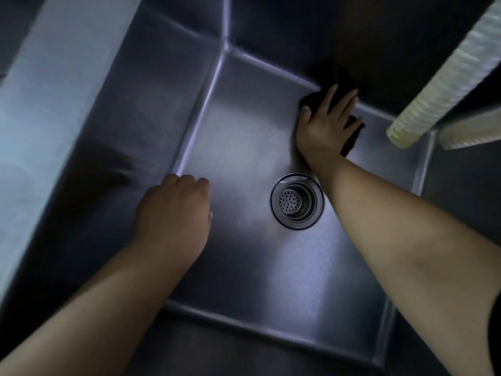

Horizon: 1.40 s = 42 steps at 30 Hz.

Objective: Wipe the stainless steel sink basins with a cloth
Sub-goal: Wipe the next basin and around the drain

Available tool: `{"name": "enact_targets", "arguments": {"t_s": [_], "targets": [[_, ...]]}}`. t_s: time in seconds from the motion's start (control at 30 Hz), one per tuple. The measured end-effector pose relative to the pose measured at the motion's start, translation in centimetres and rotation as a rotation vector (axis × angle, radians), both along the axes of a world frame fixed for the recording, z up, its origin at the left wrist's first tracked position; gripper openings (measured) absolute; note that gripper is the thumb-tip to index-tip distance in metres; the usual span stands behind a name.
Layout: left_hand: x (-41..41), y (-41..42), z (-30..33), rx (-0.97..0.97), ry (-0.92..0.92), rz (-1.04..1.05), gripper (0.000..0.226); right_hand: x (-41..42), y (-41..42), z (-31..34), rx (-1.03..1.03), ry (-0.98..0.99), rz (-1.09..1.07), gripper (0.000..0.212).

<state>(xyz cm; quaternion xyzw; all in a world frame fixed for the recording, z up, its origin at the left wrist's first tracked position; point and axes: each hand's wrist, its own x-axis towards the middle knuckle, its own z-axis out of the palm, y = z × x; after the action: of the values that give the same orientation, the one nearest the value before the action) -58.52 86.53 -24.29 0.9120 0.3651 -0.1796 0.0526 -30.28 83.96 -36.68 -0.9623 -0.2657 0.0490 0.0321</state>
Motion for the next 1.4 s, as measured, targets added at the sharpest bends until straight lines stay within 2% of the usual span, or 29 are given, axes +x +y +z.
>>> {"name": "enact_targets", "arguments": {"t_s": [0.2, 0.33, 0.43, 0.63, 0.83, 0.9, 0.97, 1.1, 1.2, 1.3, 1.37, 1.4], "targets": [[0.0, 0.4, -0.3, -0.043, 0.051, 0.048, 0.03, -4.8, 3.1, 0.1, -0.078, -0.006, 0.486, 0.066], [-0.2, 0.8, -0.5, -0.082, 0.054, 0.088, 0.035, -9.5, 0.8, 0.4, -0.052, 0.015, 0.725, 0.063], [-0.2, 0.7, -0.7, -0.116, 0.035, 0.09, 0.038, -13.2, -3.0, 0.5, -0.051, 0.034, 0.893, 0.064], [-0.5, 0.3, -0.2, -0.154, -0.021, 0.082, 0.028, -18.5, -14.1, 1.2, -0.024, 0.158, 1.186, 0.067], [0.1, -1.6, 3.7, -0.145, -0.077, -0.088, 0.035, -15.5, -24.3, 4.0, -0.276, 0.22, 1.321, 0.071], [-0.2, -2.0, 5.9, -0.139, -0.108, -0.111, 0.036, -14.1, -26.0, 5.8, -0.331, 0.225, 1.274, 0.067], [-1.2, -2.6, 8.3, -0.146, -0.197, -0.08, 0.034, -13.2, -26.8, 7.3, -0.303, 0.253, 1.137, 0.057], [-3.8, -4.1, 11.9, -0.167, -0.299, -0.073, 0.034, -11.8, -26.7, 9.1, -0.432, 0.239, 0.713, 0.074], [-6.0, -4.9, 13.7, -0.209, -0.331, -0.092, 0.036, -10.8, -25.9, 10.8, -0.571, 0.234, 0.481, 0.07], [-8.4, -5.2, 14.8, -0.215, -0.414, -0.136, 0.035, -12.0, -24.2, 13.8, -0.411, 0.308, 0.225, 0.045], [-10.4, -4.9, 15.7, -0.22, -0.485, -0.162, 0.027, -14.2, -22.6, 16.5, -0.198, 0.352, 0.02, 0.022], [-11.4, -4.6, 16.2, -0.231, -0.507, -0.17, 0.031, -15.7, -21.7, 17.9, -0.081, 0.358, -0.083, 0.019]]}}
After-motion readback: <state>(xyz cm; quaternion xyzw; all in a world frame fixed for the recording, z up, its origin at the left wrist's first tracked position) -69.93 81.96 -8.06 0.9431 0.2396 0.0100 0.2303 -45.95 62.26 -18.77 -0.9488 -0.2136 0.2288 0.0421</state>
